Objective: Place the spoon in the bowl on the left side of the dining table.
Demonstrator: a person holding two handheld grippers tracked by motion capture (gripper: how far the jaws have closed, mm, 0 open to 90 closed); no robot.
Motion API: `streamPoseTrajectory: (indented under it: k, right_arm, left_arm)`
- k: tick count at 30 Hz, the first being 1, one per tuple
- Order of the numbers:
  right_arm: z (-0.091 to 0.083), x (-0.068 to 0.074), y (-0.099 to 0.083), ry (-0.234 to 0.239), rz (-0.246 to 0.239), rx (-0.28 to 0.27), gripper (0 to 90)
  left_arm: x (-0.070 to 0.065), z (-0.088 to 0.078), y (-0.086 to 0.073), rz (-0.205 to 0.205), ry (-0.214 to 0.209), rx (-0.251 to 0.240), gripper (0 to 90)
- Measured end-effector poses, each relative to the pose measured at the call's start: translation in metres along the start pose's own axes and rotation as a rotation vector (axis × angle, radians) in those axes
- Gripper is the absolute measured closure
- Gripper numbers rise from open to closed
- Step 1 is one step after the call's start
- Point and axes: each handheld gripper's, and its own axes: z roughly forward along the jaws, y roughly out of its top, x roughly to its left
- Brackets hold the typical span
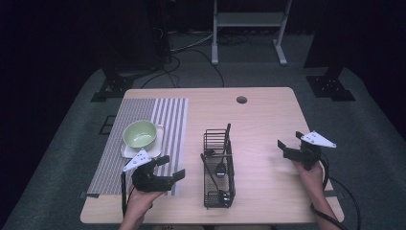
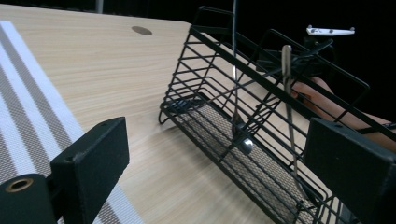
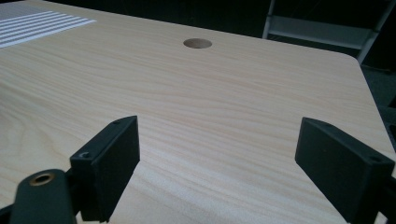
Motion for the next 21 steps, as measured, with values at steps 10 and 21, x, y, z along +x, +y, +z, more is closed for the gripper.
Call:
streamPoseTrajectory:
  k: [10,21]
  right_arm:
    - [0.0,0.0,0.0,0.001,0.006,0.0,12.9]
    - [0.0,-0.001,0.0,0.003,0.008,0.011,12.9]
  left_arm:
    - [-0.013,0.014,0.01,0.011,-0.056,-0.002,6.3]
    - [-0.024,0.029,0.024,0.019,-0.12,-0.002,13.3]
